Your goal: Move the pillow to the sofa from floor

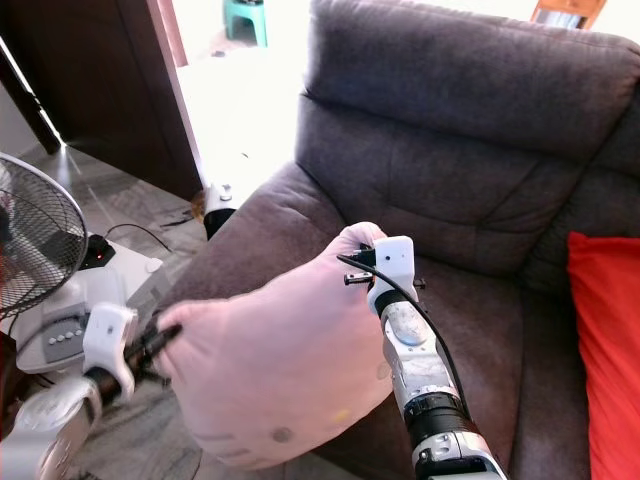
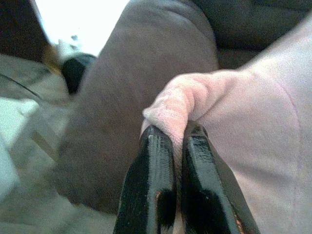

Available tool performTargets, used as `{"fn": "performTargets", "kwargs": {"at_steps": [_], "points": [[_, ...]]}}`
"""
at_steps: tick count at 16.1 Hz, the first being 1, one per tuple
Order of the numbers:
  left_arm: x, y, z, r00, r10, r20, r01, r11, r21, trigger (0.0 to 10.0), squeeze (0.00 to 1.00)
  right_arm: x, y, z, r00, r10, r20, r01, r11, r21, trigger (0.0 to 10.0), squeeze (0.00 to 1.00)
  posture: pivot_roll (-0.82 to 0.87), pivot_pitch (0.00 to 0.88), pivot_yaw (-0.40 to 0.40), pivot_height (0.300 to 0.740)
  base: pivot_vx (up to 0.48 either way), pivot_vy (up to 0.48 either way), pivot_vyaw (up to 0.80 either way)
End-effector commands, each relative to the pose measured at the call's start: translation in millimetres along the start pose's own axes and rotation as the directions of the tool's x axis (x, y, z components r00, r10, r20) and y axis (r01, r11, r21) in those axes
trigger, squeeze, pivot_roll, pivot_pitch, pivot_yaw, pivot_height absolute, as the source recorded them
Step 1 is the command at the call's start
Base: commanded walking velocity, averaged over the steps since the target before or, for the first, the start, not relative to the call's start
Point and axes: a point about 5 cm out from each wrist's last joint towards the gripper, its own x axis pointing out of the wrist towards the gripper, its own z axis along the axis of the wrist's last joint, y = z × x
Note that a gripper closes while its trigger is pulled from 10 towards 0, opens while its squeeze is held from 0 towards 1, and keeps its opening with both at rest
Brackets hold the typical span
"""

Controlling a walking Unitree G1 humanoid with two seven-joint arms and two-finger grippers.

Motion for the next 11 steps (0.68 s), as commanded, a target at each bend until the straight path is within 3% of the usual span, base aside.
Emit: {"fn": "performTargets", "kwargs": {"at_steps": [1,4,6,8,9,11], "points": [[-1.6,17.1,19.1,0.990,0.105,0.097,-0.109,0.993,0.034,10.0,0.00,-2.0,-4.1,-1.8,1.000,-0.018,0.001,0.018,0.999,-0.028,10.0,0.00,0.15,0.127,-0.019,0.740,0.000,0.000,0.00],[2.2,20.1,26.6,0.969,0.188,0.162,-0.191,0.982,0.004,10.0,0.00,-4.3,-7.4,2.9,0.998,-0.049,0.049,0.052,0.997,-0.062,10.0,0.00,0.14,0.117,-0.016,0.740,0.000,0.000,0.00],[5.1,11.7,38.5,0.951,0.199,0.238,-0.203,0.979,-0.009,10.0,0.00,-13.3,-23.6,18.6,0.965,-0.198,0.173,0.223,0.964,-0.143,10.0,0.00,0.14,0.108,-0.015,0.740,0.000,0.000,0.00],[5.6,10.3,40.6,0.947,0.201,0.251,-0.204,0.979,-0.014,10.0,0.00,-14.9,-25.8,20.5,0.958,-0.218,0.187,0.246,0.959,-0.142,10.0,0.00,0.14,0.105,-0.012,0.740,0.000,0.000,0.00],[10.2,1.2,46.7,0.937,0.190,0.293,-0.194,0.981,-0.015,10.0,0.00,-18.4,-32.9,27.0,0.940,-0.267,0.213,0.297,0.947,-0.121,10.0,0.00,0.13,0.098,-0.010,0.740,0.000,0.000,0.00],[16.0,-9.3,52.0,0.936,0.158,0.315,-0.164,0.987,-0.009,10.0,0.00,-18.1,-31.9,34.4,0.940,-0.244,0.237,0.270,0.959,-0.087,10.0,0.00,0.13,0.094,-0.010,0.740,0.000,0.000,0.00]]}}
